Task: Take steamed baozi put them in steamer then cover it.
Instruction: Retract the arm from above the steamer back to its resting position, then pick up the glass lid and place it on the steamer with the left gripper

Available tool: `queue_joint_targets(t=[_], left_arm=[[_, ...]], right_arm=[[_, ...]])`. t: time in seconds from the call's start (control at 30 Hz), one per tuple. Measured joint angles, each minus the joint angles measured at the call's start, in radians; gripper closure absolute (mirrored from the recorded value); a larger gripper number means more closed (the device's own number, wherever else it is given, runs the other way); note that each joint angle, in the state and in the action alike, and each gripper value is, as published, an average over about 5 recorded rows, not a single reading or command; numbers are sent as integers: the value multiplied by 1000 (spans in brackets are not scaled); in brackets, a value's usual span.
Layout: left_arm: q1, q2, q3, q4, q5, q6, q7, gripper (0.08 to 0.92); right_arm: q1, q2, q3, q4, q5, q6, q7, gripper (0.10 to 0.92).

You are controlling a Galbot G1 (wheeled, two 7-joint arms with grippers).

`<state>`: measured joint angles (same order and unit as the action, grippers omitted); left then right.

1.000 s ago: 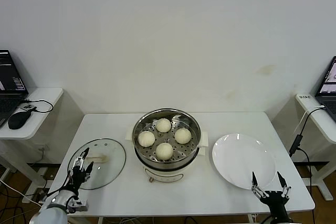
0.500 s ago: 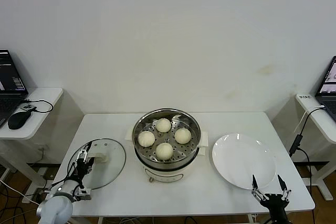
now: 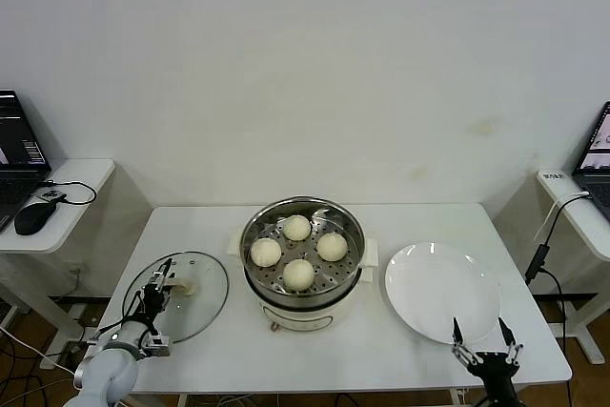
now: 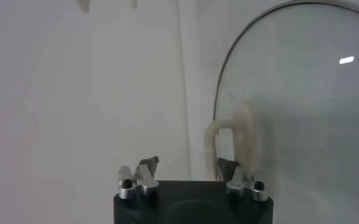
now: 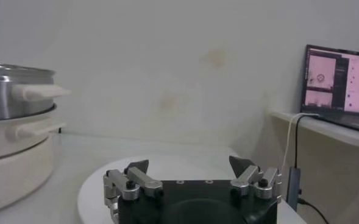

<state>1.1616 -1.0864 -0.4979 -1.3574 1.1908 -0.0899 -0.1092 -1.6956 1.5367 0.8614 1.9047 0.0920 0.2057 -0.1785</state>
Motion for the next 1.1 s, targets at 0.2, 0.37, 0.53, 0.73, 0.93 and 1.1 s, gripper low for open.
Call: queue_joint_targets(t=[0.2,0.37,0.53,0.73,0.93,1.1], left_arm=[[-4,-4,0,19,2,-2,-7,675],[3,-3,-10,13,-1,-3,-22,816],[25,6,-29,-27,-11,11,-33,862],[79,23,-67,-126,-43,47,-21,862],[156,46,-128,-275,-88,101,12,862],[227,63,-177,-423,-138,156,53,862]], right_arm=[[-1,-2,-4,2,-4,1,-3,203],[0,-3,-11,0,-15,6,-10,202],[3,-5,-22,-2,-30,12,-18,203],[2,-16,-40,-3,-52,20,-23,203],[-3,-25,-53,-2,-75,32,-16,202],[-7,-28,-65,-1,-101,43,-7,203]])
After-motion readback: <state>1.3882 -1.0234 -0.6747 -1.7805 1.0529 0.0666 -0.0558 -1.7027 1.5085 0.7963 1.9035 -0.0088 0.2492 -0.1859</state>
